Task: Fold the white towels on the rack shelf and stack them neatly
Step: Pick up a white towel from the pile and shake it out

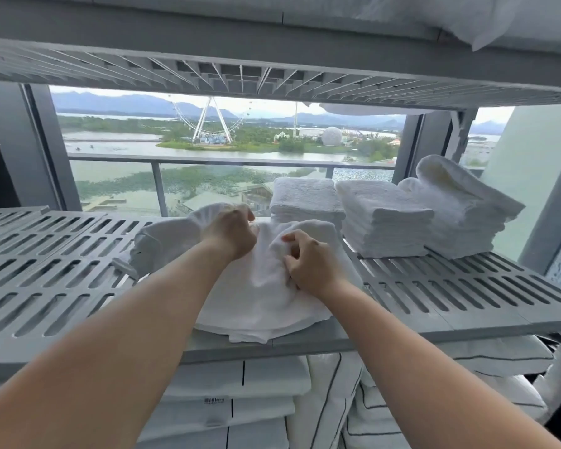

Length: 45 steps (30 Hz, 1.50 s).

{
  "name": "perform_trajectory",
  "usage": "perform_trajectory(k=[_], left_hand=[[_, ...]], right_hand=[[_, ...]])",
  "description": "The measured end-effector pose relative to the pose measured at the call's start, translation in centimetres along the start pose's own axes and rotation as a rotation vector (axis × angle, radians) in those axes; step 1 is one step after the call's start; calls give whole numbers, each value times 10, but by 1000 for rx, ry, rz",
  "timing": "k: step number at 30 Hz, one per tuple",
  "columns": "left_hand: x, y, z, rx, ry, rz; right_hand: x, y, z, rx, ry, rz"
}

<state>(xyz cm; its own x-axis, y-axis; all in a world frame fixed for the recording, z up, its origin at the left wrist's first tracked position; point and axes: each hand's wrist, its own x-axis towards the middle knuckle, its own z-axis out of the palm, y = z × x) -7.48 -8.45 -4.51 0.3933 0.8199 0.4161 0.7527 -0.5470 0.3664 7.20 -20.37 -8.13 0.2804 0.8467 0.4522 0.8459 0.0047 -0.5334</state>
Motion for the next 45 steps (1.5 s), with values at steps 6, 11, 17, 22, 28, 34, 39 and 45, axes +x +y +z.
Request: perform_trajectory(k=[6,11,17,22,28,34,39,45], left_hand=[[3,13,3,-5,-50,134],[3,47,2,-50,-8,225],[-5,98,11,-30,-17,338],[-3,142,22,-5,-13,418],[13,204,49,22,-31,428],[41,282,102,59,-68,410],[62,343,144,119,-63,377],[88,394,173,169,-63,283]], right_hand=[[3,10,-5,38,49,7],[-1,20,-29,4,195,35],[-14,46,-65,-59,244,107],[-12,75,-97,-91,357,180],[-8,128,-141,-103,397,182],[2,210,-198,-156,409,161],[20,273,-237,-239,458,94],[49,321,-273,-312,489,24]])
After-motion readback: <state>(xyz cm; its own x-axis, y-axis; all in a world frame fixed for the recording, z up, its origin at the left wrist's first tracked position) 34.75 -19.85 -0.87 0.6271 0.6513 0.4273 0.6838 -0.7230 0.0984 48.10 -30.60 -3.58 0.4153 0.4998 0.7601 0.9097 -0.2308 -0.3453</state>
